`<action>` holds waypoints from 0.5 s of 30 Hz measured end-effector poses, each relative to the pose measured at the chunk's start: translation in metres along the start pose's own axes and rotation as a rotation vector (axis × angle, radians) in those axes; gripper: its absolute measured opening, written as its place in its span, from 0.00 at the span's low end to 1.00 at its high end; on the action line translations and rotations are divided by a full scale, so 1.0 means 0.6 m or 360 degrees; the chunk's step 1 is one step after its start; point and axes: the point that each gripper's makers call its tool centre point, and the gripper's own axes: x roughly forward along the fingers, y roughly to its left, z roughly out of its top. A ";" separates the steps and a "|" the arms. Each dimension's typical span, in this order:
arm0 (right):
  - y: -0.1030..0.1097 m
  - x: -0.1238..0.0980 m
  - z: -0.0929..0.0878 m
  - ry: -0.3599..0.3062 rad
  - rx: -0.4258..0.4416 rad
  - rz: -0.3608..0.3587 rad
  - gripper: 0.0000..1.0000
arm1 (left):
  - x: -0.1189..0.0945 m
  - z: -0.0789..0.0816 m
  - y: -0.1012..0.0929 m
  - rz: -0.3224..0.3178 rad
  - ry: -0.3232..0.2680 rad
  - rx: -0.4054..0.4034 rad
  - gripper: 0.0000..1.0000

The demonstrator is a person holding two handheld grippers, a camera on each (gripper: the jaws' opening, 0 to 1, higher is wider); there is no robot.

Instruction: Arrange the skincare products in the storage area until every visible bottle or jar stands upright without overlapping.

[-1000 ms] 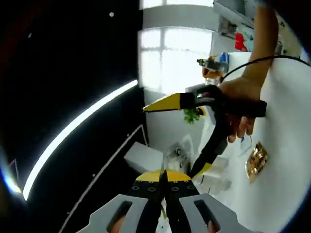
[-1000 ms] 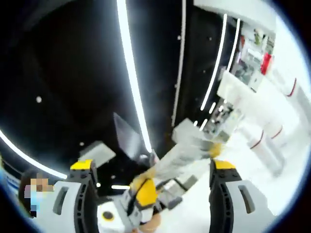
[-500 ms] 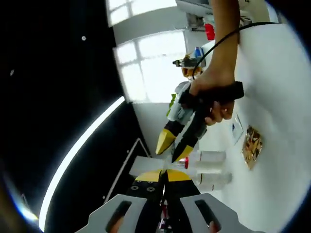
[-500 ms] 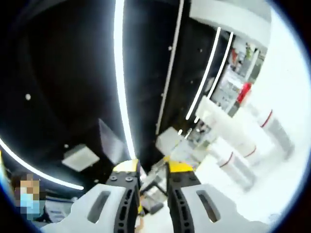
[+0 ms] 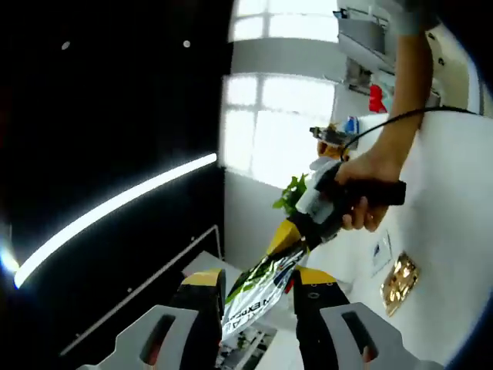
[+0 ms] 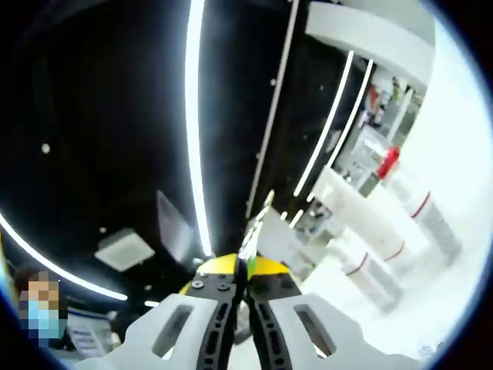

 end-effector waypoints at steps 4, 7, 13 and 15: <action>0.021 -0.001 0.011 -0.0059 -0.0054 0.0071 0.02 | 0.005 -0.015 0.013 -0.0019 0.0009 -0.0338 0.56; 0.027 -0.003 0.019 -0.0090 -0.0088 0.0093 0.01 | 0.010 -0.040 0.019 -0.0051 0.0082 -0.0701 0.73; 0.017 -0.002 0.020 -0.0104 -0.0152 0.0054 0.01 | 0.012 -0.066 0.017 -0.0143 0.0113 -0.1306 0.80; 0.017 -0.001 0.016 -0.0103 -0.0204 0.0040 0.01 | 0.013 -0.069 0.015 -0.0170 0.0109 -0.1472 0.80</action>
